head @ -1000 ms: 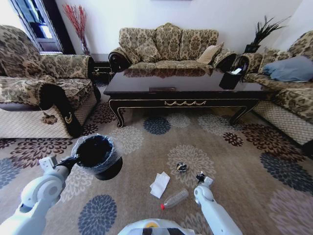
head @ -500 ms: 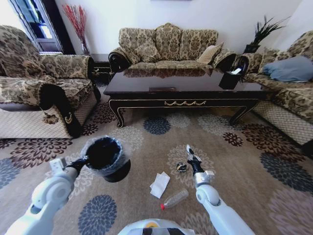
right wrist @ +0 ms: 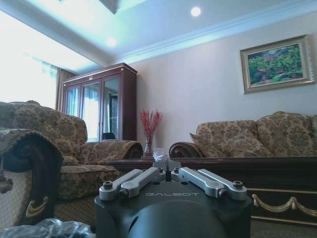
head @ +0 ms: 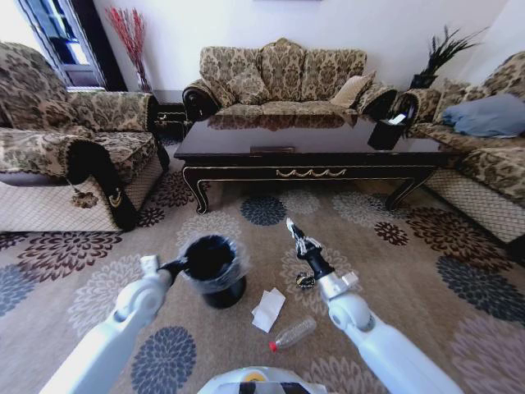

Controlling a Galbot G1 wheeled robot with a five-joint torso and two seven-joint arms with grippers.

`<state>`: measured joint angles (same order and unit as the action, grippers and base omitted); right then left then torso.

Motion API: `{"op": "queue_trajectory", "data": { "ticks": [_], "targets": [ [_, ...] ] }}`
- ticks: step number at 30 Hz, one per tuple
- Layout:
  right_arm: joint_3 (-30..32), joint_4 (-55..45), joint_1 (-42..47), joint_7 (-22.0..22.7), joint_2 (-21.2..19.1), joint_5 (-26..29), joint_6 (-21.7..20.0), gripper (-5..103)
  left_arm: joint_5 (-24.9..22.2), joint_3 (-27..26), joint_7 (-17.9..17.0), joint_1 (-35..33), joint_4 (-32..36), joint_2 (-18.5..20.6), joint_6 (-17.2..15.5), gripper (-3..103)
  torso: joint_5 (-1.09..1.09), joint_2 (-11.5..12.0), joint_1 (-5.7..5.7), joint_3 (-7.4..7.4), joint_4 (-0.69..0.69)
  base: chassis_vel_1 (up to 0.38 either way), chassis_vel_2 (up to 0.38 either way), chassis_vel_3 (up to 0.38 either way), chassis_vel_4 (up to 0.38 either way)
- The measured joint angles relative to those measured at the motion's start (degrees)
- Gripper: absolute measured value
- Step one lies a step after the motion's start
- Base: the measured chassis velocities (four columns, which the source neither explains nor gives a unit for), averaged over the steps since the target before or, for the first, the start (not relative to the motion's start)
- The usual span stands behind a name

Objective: Move to the front of the table and pick up the trash from the floor, then place it into the trash bin.

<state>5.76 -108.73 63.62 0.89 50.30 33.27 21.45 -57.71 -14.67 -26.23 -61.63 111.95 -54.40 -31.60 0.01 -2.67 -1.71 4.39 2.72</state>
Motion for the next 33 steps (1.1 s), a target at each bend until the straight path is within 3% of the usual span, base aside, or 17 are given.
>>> {"op": "queue_trajectory", "data": {
  "ticks": [3,9,18,26,28,30,31,33],
  "targets": [
    [-3.28,0.73,-3.61,-1.43,-1.16,0.12,0.01,0,-0.81,7.17,-1.12,6.42,-3.04,-1.69,-0.54,4,0.01,0.0,0.0,0.0,0.0,0.0,0.0,0.0,0.0],
    [-6.53,2.72,-5.4,-2.91,-0.41,-2.18,0.69,0,-1.87,11.81,-1.82,11.15,-5.19,-4.11,-0.51,4,0.0,0.0,0.0,0.0,-0.01,0.0,0.0,0.0,0.0],
    [-8.38,5.79,-3.46,-4.95,2.37,-5.4,1.96,0,-2.79,12.55,-2.59,12.05,-3.64,-5.15,-0.89,4,-0.01,0.0,0.0,-0.01,-0.01,0.0,0.0,0.0,0.0],
    [-8.07,5.64,-2.89,-5.03,2.06,-5.45,1.97,0,-2.8,11.69,-2.68,11.17,-2.81,-4.94,-1.15,4,-0.02,0.0,0.0,-0.01,-0.02,0.0,0.0,0.0,0.0],
    [-7.48,5.43,-2.31,-5.24,1.69,-5.46,1.96,10,-2.75,11.49,-2.68,10.69,-2.47,-4.79,-1.3,4,-0.01,0.0,0.0,-0.01,-0.01,0.0,0.0,0.0,0.0],
    [-7.24,5.32,-2.07,-5.27,1.57,-5.46,1.87,10,-2.73,11.41,-2.68,10.54,-2.41,-4.71,-1.35,4,-0.01,0.0,0.0,-0.01,0.0,0.0,0.0,0.0,0.0],
    [-6.93,4.99,-1.68,-5.28,1.44,-5.34,1.62,21,-2.62,11.27,-2.68,10.38,-2.39,-4.6,-1.36,4,-0.01,0.0,0.01,-0.01,0.0,0.0,0.0,0.0,0.0],
    [-6.65,4.63,-1.31,-5.28,1.29,-5.18,1.34,27,-2.48,11.09,-2.68,10.19,-2.31,-4.49,-1.37,4,-0.01,0.0,0.0,-0.01,-0.01,0.0,0.0,0.0,0.0]
  ]
}}
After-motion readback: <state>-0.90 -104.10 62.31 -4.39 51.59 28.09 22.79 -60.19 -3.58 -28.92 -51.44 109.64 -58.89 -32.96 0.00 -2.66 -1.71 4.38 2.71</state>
